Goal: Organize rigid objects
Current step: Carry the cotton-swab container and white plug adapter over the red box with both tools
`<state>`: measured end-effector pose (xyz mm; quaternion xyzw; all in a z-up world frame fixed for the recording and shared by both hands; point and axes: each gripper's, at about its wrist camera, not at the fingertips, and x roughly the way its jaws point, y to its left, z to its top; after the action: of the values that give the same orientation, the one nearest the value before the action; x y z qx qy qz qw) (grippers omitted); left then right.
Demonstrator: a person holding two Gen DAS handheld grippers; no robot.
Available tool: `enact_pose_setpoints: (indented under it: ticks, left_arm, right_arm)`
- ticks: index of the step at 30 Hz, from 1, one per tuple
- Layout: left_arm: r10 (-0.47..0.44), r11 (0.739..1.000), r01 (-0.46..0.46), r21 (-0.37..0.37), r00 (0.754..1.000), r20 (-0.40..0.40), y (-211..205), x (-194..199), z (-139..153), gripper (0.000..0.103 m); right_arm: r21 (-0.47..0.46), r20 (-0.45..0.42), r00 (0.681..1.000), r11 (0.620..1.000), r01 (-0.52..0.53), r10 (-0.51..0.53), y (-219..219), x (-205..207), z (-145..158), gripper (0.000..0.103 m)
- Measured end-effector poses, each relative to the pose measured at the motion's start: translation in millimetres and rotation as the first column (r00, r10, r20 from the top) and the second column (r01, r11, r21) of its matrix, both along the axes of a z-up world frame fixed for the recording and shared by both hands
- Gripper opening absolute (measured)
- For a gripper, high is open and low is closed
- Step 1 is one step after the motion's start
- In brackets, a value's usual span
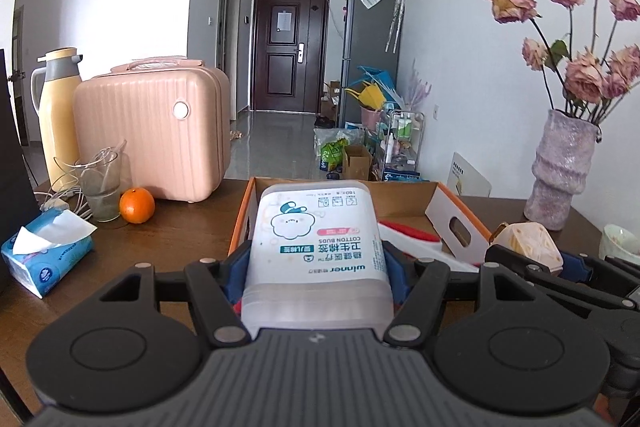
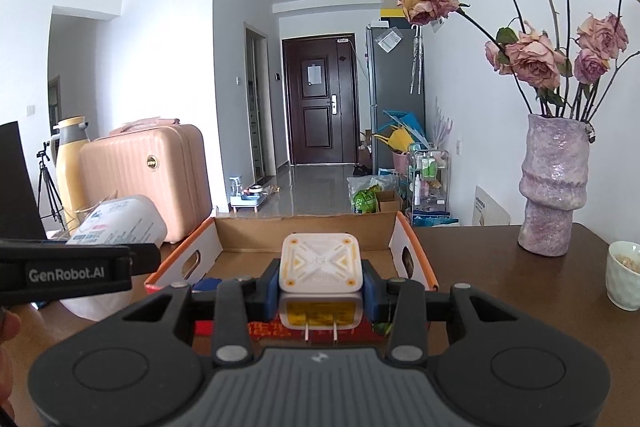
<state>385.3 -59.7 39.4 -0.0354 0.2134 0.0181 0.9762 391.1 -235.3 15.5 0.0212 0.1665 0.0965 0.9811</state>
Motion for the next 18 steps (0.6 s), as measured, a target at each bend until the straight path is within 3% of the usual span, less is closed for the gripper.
enact_pose_setpoints:
  ticks: [18]
  left_arm:
    - [0.064,0.998,-0.064,-0.021,0.998,-0.026,1,73,-10,0.067]
  right_arm:
    - [0.037,-0.005,1.000,0.999,0.006,-0.006,-3,77,-5,0.038]
